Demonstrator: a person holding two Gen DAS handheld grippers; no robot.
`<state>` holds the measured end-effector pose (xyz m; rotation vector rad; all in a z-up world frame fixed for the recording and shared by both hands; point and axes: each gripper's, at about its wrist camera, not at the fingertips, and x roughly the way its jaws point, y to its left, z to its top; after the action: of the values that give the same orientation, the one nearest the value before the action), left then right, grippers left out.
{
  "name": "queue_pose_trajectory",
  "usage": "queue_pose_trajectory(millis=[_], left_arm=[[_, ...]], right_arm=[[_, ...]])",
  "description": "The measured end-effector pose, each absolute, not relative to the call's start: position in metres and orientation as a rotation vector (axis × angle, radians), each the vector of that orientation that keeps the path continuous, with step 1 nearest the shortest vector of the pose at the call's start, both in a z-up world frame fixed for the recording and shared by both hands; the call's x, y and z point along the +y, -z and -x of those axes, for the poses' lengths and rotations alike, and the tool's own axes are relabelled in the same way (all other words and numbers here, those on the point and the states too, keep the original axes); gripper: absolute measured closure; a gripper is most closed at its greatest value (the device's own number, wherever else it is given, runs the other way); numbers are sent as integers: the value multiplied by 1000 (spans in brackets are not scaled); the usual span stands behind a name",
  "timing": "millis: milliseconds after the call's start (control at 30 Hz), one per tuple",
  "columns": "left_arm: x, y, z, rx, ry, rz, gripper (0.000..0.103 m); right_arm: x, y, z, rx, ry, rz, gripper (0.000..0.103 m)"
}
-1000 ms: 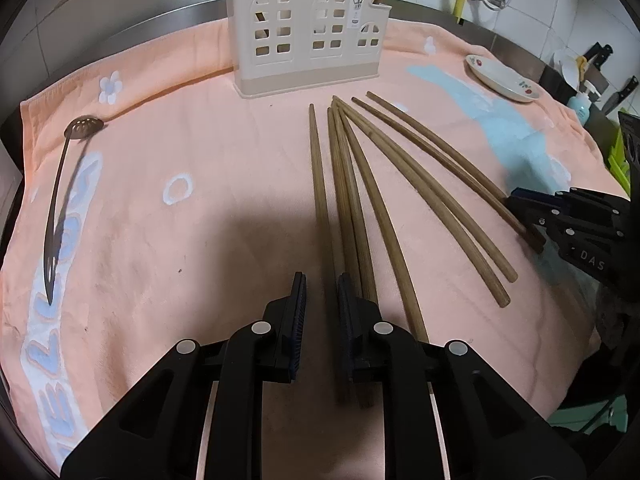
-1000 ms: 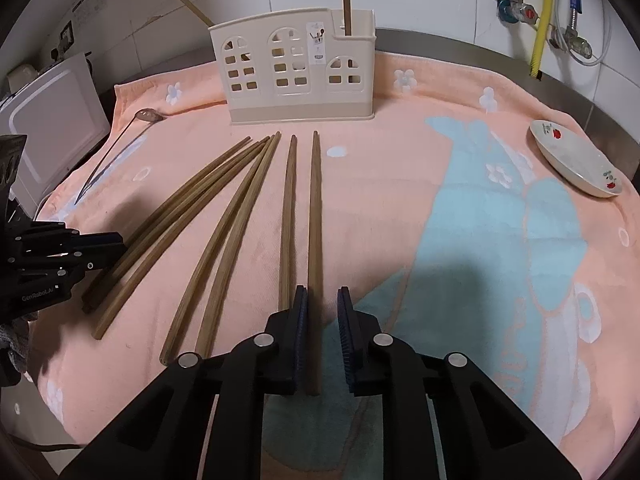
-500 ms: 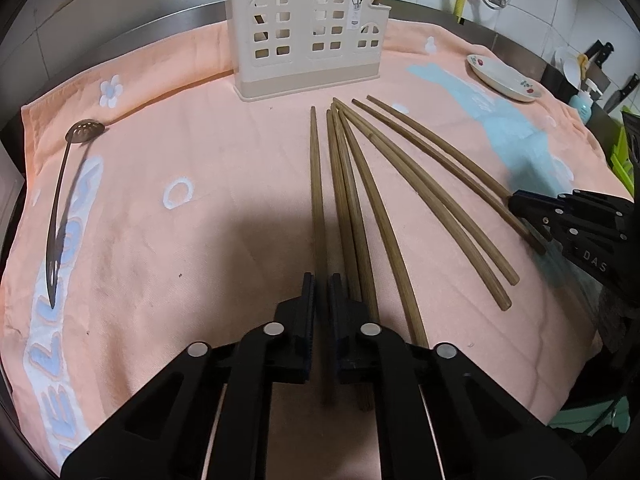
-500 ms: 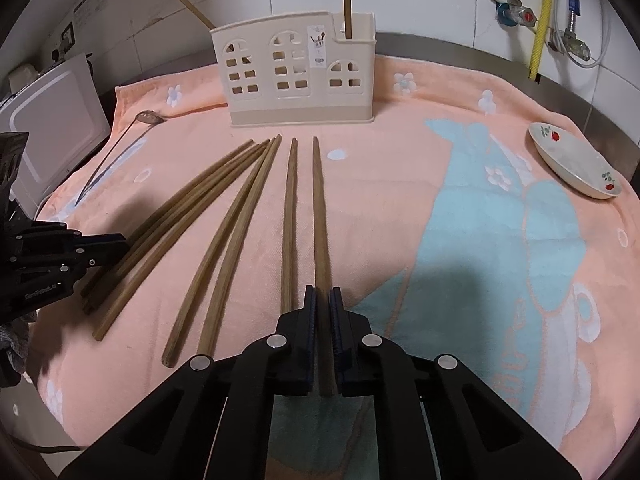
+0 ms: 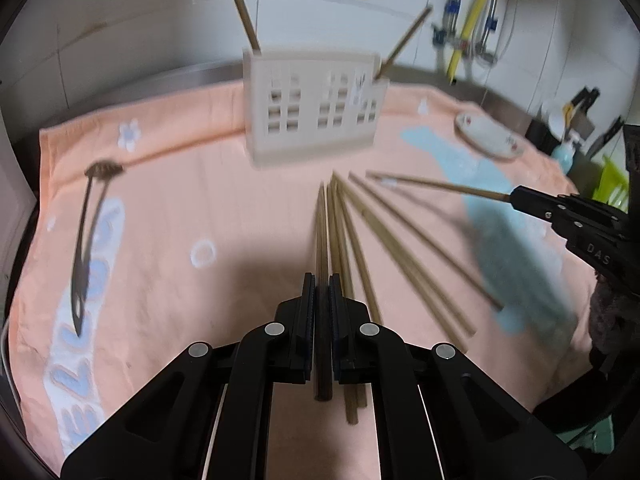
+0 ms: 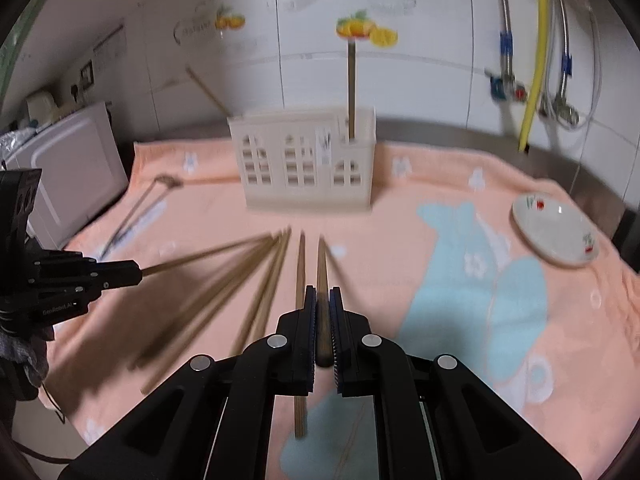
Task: Organize utensils
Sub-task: 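Close the left tool on another wooden chopstick and lift it, then carry the chopstick over the holder and open the left tool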
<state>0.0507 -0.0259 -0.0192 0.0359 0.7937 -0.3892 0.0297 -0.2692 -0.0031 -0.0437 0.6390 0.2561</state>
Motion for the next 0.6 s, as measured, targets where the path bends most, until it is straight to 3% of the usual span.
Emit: queue_pose_trajectory(millis=[600], left_arm=[[-35, -66, -91, 634, 447, -25, 97]], right_arm=[[-257, -90, -92, 507, -312, 118, 96]])
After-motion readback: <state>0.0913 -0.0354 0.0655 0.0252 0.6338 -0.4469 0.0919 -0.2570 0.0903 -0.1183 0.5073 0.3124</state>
